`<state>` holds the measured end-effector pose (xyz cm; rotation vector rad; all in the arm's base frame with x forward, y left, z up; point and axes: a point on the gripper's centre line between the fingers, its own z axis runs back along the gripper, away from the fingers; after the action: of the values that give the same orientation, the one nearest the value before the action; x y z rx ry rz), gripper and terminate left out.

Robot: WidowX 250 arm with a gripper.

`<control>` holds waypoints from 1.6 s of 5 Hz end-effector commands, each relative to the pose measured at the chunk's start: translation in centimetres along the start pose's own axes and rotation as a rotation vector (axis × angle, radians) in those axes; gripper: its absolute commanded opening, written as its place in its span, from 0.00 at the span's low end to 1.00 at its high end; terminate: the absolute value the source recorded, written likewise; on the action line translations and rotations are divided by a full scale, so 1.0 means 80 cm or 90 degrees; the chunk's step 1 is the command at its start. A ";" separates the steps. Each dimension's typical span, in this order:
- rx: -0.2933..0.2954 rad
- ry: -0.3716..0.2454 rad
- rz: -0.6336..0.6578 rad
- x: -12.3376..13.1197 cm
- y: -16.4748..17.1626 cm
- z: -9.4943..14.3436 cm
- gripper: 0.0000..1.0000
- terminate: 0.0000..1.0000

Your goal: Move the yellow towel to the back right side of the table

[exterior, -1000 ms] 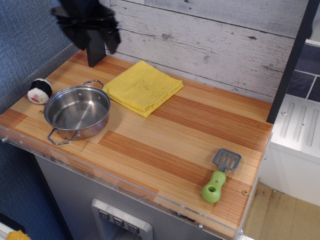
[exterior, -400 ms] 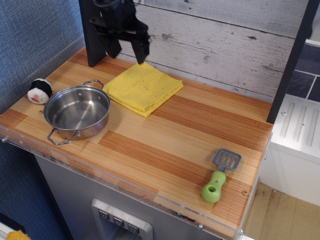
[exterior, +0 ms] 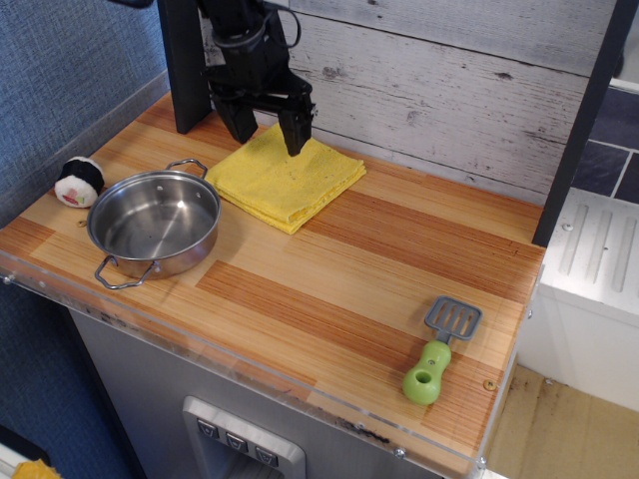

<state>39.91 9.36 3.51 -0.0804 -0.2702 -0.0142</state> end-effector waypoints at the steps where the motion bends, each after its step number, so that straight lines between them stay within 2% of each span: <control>1: 0.029 -0.007 -0.041 0.005 -0.013 -0.003 1.00 0.00; 2: 0.039 0.007 -0.051 0.000 -0.016 -0.007 1.00 0.00; 5: 0.023 0.019 -0.048 -0.025 -0.042 -0.013 1.00 0.00; 6: 0.017 0.019 -0.063 -0.030 -0.057 -0.013 1.00 0.00; 8: -0.018 0.005 -0.105 -0.029 -0.112 -0.013 1.00 0.00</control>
<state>37.65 0.82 1.13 -0.0887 -0.2295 -0.1734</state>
